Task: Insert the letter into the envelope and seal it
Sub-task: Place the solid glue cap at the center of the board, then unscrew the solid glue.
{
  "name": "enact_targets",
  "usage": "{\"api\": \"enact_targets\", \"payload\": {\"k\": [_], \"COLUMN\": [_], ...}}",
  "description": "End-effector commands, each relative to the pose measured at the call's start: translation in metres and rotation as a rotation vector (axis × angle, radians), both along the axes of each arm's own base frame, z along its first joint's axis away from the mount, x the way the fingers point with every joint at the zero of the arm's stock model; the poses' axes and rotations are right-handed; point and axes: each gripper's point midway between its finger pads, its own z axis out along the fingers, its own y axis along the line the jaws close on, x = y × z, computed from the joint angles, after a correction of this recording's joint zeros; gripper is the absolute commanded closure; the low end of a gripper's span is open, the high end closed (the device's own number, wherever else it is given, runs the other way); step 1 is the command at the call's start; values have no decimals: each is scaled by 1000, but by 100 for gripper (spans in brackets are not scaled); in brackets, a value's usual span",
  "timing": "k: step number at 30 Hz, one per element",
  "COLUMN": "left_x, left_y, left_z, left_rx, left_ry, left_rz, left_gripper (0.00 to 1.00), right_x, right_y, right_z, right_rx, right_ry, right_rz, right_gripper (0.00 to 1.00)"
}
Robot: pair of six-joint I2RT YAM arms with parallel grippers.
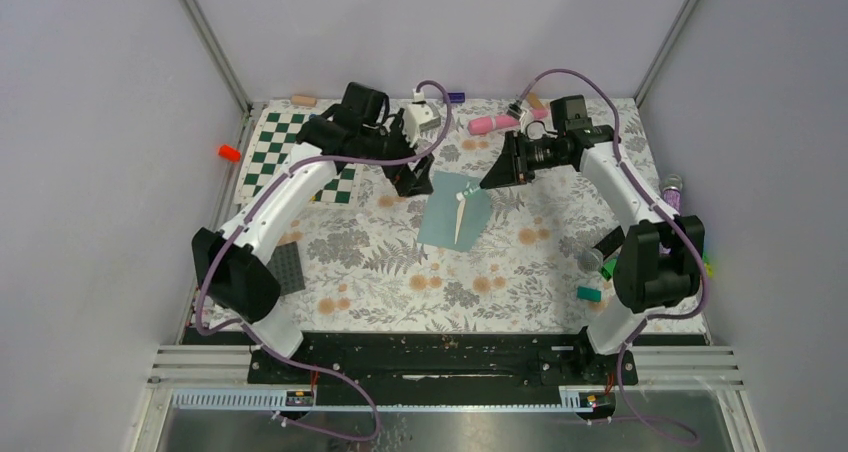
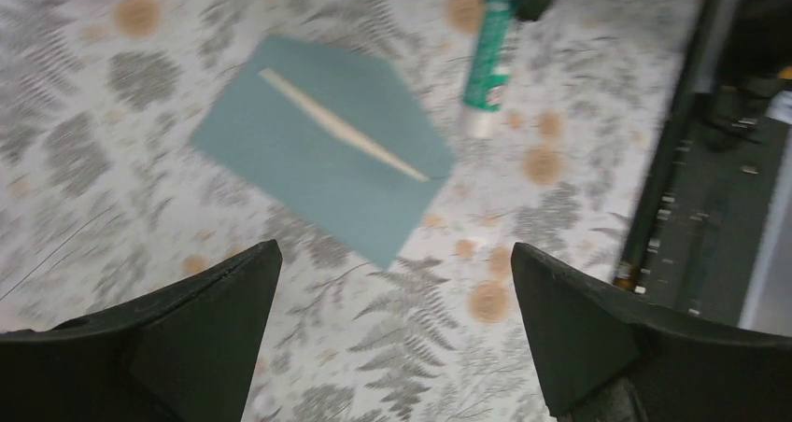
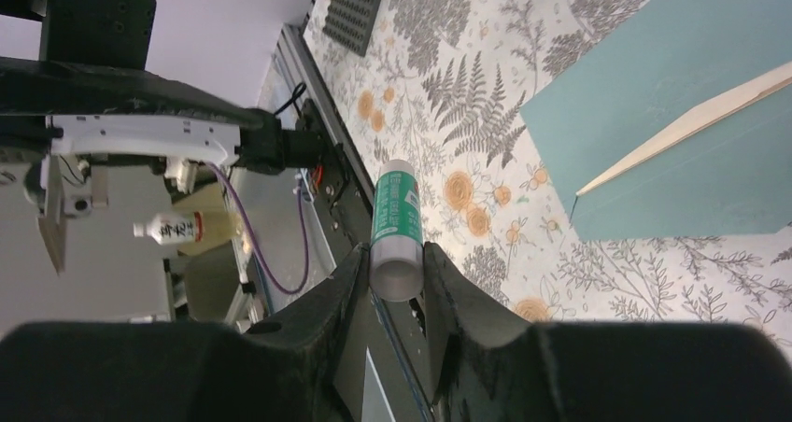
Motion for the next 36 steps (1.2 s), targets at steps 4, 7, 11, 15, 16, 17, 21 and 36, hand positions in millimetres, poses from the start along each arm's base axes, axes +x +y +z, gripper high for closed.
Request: {"api": "enact_targets", "payload": {"k": [4, 7, 11, 15, 16, 17, 21, 36], "left_x": [-80, -84, -91, -100, -102, -104, -106, -102], "left_y": [-39, -48, -60, -70, -73, -75, -79, -83], "left_z": [26, 32, 42, 41, 39, 36, 26, -7], "left_rx": [-263, -360, -476, -479, -477, -472, -463, -381], "left_ry": [185, 230, 294, 332, 339, 352, 385, 442], "left_rz": [-294, -286, -288, -319, -326, -332, -341, -317], "left_gripper": [1, 1, 1, 2, 3, 4, 15, 28], "right_x": [-47, -56, -67, -76, -77, -77, -76, -74], "right_y": [1, 6, 17, 26, 27, 28, 28, 23], "right_z": [18, 19, 17, 14, 15, 16, 14, 19], "right_rx": [58, 112, 138, 161, 170, 178, 182, 200], "right_ry": [-88, -85, -78, -69, -68, -60, -63, -86], "right_rz": [141, 189, 245, 292, 299, 301, 302, 290], "right_gripper": [95, 95, 95, 95, 95, 95, 95, 95]}}
